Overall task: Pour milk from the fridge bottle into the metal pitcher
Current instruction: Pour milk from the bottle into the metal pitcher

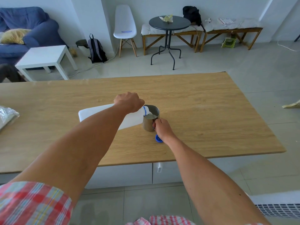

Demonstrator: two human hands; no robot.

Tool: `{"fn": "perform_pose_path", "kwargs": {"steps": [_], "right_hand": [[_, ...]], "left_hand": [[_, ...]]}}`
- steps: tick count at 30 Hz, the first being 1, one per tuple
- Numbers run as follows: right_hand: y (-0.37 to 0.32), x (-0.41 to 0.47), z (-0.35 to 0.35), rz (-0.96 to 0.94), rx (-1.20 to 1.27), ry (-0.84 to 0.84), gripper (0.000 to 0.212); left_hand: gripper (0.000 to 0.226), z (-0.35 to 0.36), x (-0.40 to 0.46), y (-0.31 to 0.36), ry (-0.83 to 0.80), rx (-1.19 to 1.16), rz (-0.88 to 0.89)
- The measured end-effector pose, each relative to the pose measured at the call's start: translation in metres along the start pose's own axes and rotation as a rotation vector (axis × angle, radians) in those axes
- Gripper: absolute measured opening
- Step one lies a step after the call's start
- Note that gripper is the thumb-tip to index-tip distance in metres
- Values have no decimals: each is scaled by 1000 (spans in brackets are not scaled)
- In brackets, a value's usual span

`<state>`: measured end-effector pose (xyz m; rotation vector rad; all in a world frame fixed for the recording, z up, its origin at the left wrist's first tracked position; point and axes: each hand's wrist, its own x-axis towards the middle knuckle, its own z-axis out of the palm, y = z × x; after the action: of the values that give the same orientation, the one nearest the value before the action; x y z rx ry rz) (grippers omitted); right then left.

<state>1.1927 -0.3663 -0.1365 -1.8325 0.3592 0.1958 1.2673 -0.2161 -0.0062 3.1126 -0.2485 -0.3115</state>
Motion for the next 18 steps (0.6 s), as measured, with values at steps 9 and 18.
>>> {"fn": "perform_pose_path", "kwargs": {"steps": [9, 18], "right_hand": [[1, 1, 1, 3, -1, 0, 29], [1, 3, 1, 3, -2, 1, 31]], "left_hand": [[35, 0, 1, -1, 7, 7, 5], [36, 2, 1, -1, 10, 12, 1]]}}
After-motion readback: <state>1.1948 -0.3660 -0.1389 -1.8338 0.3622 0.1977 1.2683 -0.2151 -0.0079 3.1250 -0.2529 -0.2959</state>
